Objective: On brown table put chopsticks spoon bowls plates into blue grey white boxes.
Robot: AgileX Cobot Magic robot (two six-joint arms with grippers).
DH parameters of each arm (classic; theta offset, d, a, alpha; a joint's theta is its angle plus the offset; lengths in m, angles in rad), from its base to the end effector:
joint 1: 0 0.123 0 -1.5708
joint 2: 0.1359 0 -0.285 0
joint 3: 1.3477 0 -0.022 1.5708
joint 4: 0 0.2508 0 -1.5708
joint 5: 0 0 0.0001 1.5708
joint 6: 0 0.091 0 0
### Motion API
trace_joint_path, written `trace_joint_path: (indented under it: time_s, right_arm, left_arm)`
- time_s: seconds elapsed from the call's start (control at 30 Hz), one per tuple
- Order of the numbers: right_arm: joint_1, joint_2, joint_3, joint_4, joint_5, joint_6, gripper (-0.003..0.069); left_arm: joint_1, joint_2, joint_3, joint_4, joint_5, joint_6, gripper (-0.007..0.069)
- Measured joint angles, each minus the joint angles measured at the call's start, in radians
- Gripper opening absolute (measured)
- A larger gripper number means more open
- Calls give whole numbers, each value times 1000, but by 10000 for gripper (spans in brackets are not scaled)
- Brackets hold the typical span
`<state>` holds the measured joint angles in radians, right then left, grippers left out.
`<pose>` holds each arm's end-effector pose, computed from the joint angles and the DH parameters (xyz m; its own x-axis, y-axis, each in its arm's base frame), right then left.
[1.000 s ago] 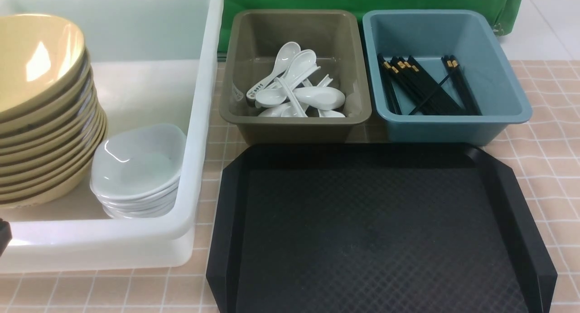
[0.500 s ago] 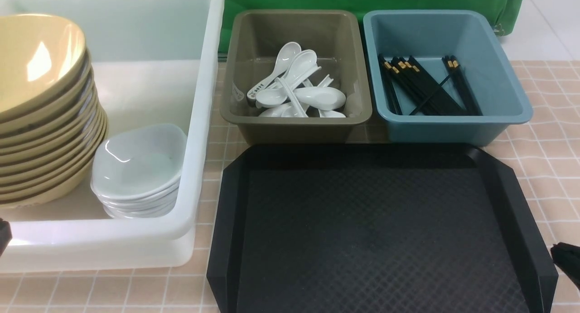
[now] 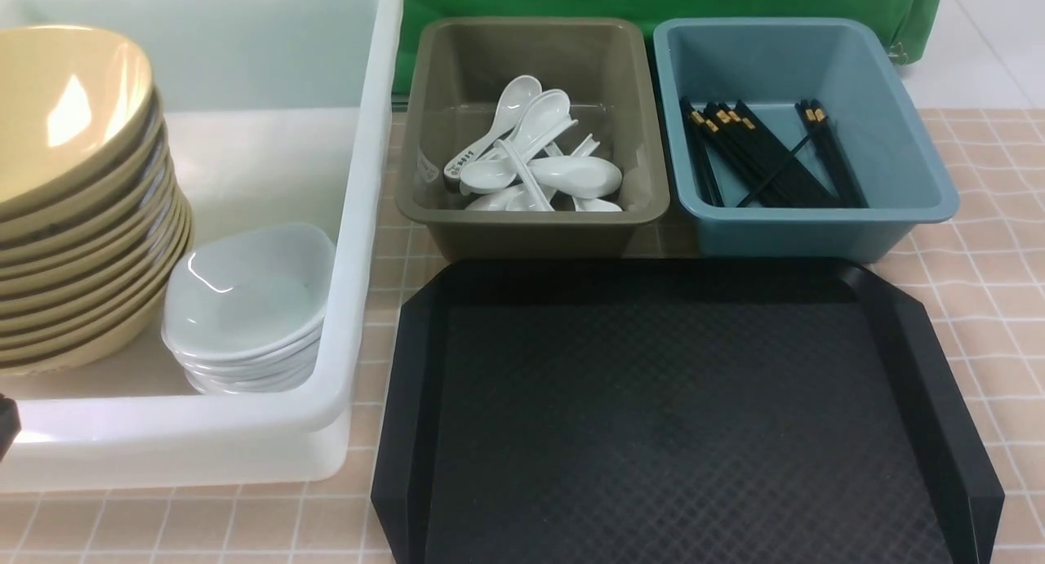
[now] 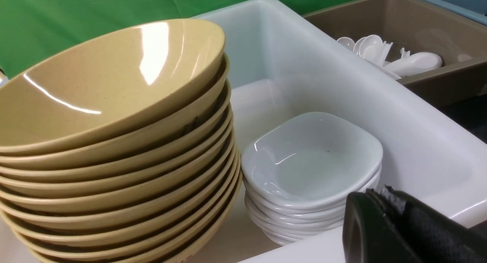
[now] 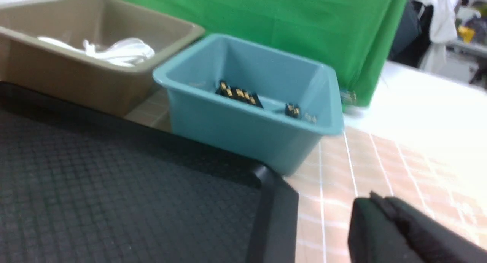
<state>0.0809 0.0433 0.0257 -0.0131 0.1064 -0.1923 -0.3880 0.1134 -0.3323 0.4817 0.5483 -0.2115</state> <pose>0.0604 0.0048 0.1922 -0.0698 -0.2102 -0.9752 -0.0957 0.9744 -0.2032 0.0481 0.0041 0.2731 -0.1406 0.2741 -0.9514 0.1806 0.9519 0.2475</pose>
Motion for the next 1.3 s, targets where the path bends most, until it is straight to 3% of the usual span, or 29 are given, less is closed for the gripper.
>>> trace_joint_path:
  time_s: [0.2, 0.37, 1.3]
  right_arm:
    - [-98, -6, 1, 0, 167, 98, 48]
    - [-142, -6, 3, 0, 193, 121, 50]
    - [-148, -6, 3, 0, 195, 132, 68]
  left_arm:
    - [0, 0, 0, -1, 0, 0, -7]
    - [0, 0, 0, -1, 0, 0, -7]
    - [0, -11, 11, 3, -7, -1, -7]
